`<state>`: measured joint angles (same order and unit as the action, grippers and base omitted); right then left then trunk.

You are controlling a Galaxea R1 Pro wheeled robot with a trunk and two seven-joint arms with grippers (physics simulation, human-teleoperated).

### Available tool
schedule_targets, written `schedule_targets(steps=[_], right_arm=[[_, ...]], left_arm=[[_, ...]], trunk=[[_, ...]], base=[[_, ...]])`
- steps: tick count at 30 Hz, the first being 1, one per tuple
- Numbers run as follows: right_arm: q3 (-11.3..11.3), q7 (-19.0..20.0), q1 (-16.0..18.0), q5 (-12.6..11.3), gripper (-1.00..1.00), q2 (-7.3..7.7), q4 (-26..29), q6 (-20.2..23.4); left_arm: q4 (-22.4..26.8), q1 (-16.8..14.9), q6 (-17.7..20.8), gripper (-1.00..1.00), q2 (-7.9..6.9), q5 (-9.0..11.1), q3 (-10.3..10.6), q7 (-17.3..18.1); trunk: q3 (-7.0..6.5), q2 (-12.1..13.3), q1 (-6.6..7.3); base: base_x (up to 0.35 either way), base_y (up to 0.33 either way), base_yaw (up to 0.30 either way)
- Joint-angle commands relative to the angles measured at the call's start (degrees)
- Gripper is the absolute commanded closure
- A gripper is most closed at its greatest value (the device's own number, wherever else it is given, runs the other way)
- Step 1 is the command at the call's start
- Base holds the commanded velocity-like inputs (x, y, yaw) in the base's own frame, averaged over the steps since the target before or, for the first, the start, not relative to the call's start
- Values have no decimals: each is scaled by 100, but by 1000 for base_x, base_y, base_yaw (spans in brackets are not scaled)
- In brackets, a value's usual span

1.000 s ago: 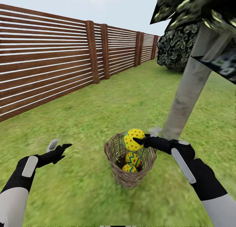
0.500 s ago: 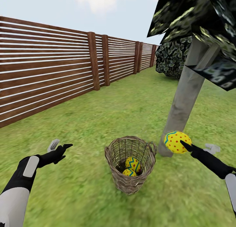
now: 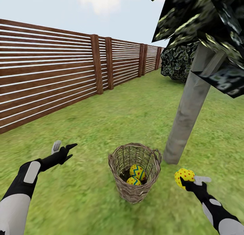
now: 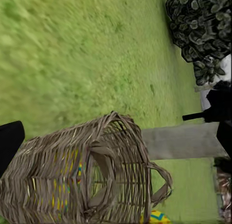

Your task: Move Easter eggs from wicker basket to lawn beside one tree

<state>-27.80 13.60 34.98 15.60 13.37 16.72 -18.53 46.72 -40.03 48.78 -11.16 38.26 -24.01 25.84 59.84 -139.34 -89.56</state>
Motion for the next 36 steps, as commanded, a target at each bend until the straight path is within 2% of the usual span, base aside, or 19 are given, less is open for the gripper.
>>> schedule_targets(steps=[1,4,6,7,9,10,12,14,16,19,20,21,23,24,29,32,36], right_arm=[[-50,8,20,84,100,0,-41,-39],[-50,-179,26,131,100,-2,-38,-60],[-46,-809,26,136,100,2,-67,-67],[-43,-984,27,136,100,8,-70,-70],[-42,-1087,27,137,100,21,-79,-62],[-41,-1114,37,137,100,34,-60,-48],[-31,-1135,177,142,100,10,-74,-26],[198,-1139,259,303,100,-27,-133,-27],[533,-1153,352,424,100,-210,-153,-23],[660,-1157,411,459,100,-353,-159,-19],[665,-1158,416,497,100,-386,-159,-19],[670,-1158,421,832,100,-496,-158,-19],[671,-1158,422,992,100,-563,-158,-19],[671,-1158,422,1012,100,-572,-155,-19],[687,-1175,480,1041,100,-567,-285,-14],[688,-1414,490,1049,100,-551,-324,-13],[712,-1472,501,1051,100,-544,-327,-12]], left_arm=[[-13,-5,35,-100,11,-12,-16,103],[-12,-5,35,-100,21,-12,-9,141],[-13,-5,33,-100,32,-12,11,150],[-8,-5,34,-100,57,-12,118,188],[-7,-5,25,-100,124,-11,385,495],[-3,-5,21,-100,215,-11,538,670],[-2,-5,15,-100,361,-12,737,794],[-11,-5,7,-100,443,-6,809,836],[-19,-5,2,-100,462,-6,825,1075],[-8,-5,2,-100,457,-11,827,1275],[-8,-5,1,-100,452,-12,827,1275],[-13,-5,-3,-100,329,-43,827,1271],[-17,-5,12,-100,1,-21,827,1280],[-20,-5,19,-100,-50,-21,827,1282],[2,-5,35,-100,-66,-15,847,1291],[15,-5,35,-100,-59,-12,847,1292],[45,3,40,-100,-70,-4,837,1300]], trunk=[[5,-2,1],[5,-2,1],[5,-2,1],[5,-2,1],[5,-2,1],[5,-2,1],[5,-2,1],[5,-2,1],[23,-42,-21],[77,-163,-87],[95,-203,-109],[113,-243,-131],[149,-323,-174],[167,-363,-196],[275,-396,-222],[341,-400,-230],[430,-405,-240]], base=[[0,0,0],[0,-96,0],[0,-306,0],[0,-337,0],[0,-343,0],[0,-345,0],[0,-307,0],[0,-83,0],[0,-15,0],[0,-1,0],[0,0,0],[0,0,0],[0,0,0],[0,0,0],[0,0,0],[0,0,0],[0,0,0]])
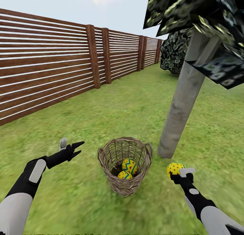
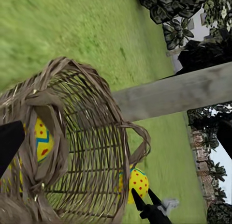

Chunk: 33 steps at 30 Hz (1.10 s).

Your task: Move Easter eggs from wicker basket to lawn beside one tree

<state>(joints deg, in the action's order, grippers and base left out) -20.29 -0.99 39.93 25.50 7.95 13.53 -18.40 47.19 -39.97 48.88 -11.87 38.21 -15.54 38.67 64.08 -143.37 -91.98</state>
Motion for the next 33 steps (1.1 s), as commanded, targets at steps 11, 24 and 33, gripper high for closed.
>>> schedule_targets(steps=[11,24,33], right_arm=[[-45,-33,48,47,100,5,62,-23],[-45,-33,50,44,100,5,53,-16],[-45,-31,50,39,100,-8,64,14]], left_arm=[[-51,4,22,-100,-144,2,-44,233],[-61,7,10,-100,-149,-7,-55,231],[-43,33,16,-100,-154,-14,-186,238]], trunk=[[183,-13,-19],[183,-13,-19],[315,-21,-35]], base=[[0,0,0],[241,0,0],[11,0,0]])
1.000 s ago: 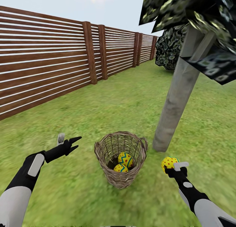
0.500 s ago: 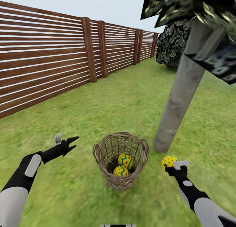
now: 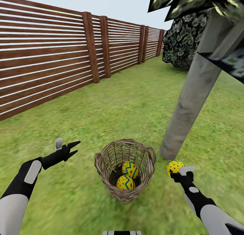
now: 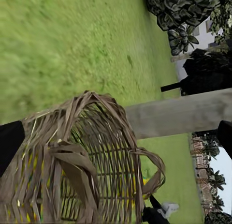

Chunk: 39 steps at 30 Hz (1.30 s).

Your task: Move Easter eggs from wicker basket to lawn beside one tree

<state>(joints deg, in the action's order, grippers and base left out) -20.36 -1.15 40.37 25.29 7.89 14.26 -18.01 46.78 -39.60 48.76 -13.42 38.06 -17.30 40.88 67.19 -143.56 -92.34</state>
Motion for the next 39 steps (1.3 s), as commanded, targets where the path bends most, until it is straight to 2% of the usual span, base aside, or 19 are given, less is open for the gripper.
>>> schedule_targets(steps=[1,3,4,6,8,22,24,27,39], right_arm=[[-38,-20,6,62,100,-5,-10,-21],[-38,-29,47,56,100,-6,-29,225],[-38,-28,159,61,100,-7,-59,662],[-38,-26,268,63,100,5,-82,1182],[-38,-32,309,69,100,-7,-205,1311],[-38,-113,371,49,100,-7,-246,1190],[-38,-124,596,61,100,-17,-300,1096],[-38,-197,704,74,100,-23,-658,1062],[-38,-211,717,63,100,-6,-750,1046]], left_arm=[[-2,-4,29,-100,-1,3,-10,16],[-2,-4,29,-100,-2,3,-10,16],[-2,-4,29,-100,-3,6,-10,16],[-2,-4,29,-100,-3,8,-10,16],[-2,-4,29,-100,-3,9,-10,16],[-11,-4,29,-100,-3,7,-29,13],[-11,-4,29,-100,-3,8,-35,15],[-11,-4,29,-100,-3,9,-36,12],[-17,-4,29,-100,-3,9,-36,8]], trunk=[[27,-4,-1],[71,-6,-6],[94,-8,-9],[138,-10,-14],[182,-13,-19],[492,-32,-55],[537,-34,-60],[603,-38,-68],[869,-54,-99]], base=[[0,0,0],[0,0,0],[0,0,0],[0,0,0],[0,0,0],[0,0,0],[0,0,0],[0,0,0],[0,0,0]])
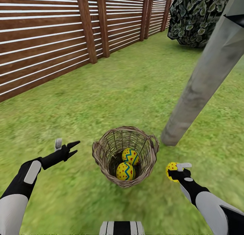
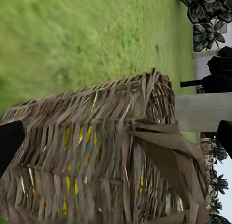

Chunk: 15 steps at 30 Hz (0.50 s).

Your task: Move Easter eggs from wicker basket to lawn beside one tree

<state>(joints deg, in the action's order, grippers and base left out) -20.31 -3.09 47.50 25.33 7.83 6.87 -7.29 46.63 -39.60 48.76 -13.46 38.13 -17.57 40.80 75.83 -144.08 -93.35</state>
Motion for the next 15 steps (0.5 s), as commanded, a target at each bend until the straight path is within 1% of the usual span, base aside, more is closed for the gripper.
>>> schedule_targets(steps=[1,4,6,8,12,15], right_arm=[[-44,-17,1,55,100,-1,-5,-34],[-44,-18,-3,47,100,-1,5,-105],[-44,-19,-4,50,100,-1,7,-120],[-44,-19,-1,51,100,-1,7,-123],[-44,-20,-2,51,100,-1,7,-123],[-44,-18,-3,51,100,-1,7,-123]], left_arm=[[2,-4,29,-100,1,1,-10,16],[-3,-4,29,-100,1,1,-26,17],[-4,6,29,-100,1,1,-152,17],[-5,13,28,-100,1,1,-231,16],[-5,14,29,-100,1,1,-255,16],[-5,14,23,-100,1,1,-256,10]], trunk=[[27,-3,-1],[27,-3,-1],[27,-3,-1],[27,-3,-1],[27,-3,-1],[27,-3,-1]], base=[[0,0,0],[0,0,0],[25,0,0],[246,0,0],[309,0,0],[60,0,0]])
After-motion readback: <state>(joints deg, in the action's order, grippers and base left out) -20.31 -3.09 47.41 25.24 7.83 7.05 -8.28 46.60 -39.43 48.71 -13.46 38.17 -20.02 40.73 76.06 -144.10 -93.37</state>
